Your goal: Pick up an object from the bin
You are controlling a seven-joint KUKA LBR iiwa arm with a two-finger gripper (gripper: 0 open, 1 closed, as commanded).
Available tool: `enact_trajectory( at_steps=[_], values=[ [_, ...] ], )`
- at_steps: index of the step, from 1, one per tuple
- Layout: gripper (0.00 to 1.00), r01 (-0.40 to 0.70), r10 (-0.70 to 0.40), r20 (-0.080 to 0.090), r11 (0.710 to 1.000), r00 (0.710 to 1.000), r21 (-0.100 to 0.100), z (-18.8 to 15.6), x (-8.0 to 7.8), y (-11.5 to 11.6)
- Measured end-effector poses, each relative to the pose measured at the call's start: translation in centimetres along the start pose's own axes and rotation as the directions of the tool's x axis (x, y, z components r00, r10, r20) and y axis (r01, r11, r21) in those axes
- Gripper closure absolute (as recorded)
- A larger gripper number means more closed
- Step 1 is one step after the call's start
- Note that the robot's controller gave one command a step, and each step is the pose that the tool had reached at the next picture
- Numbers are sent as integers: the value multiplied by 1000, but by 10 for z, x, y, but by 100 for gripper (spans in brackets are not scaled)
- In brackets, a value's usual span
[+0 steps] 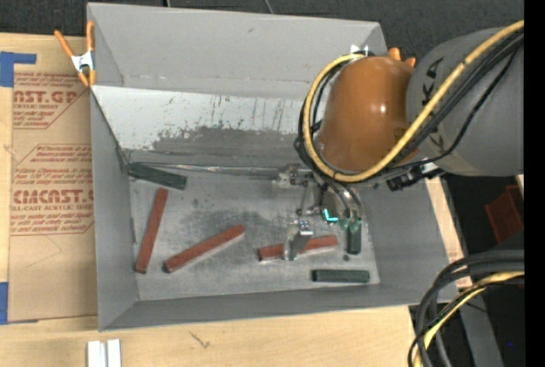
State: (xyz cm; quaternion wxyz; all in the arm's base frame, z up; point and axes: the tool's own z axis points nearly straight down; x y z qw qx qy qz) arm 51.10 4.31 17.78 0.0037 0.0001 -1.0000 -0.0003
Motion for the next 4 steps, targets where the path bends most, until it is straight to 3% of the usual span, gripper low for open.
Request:
enact_trajectory(
  at_steps=[1,2,3,4],
  values=[
    [0,0,0,8,1000,1000,0,-4,-2,0],
    [100,100,-99,-4,995,995,0,106,9,-22],
    [100,99,-99,-3,995,995,0,106,9,-22],
    [100,89,-89,18,996,996,1,-88,-17,-12]
  ],
)
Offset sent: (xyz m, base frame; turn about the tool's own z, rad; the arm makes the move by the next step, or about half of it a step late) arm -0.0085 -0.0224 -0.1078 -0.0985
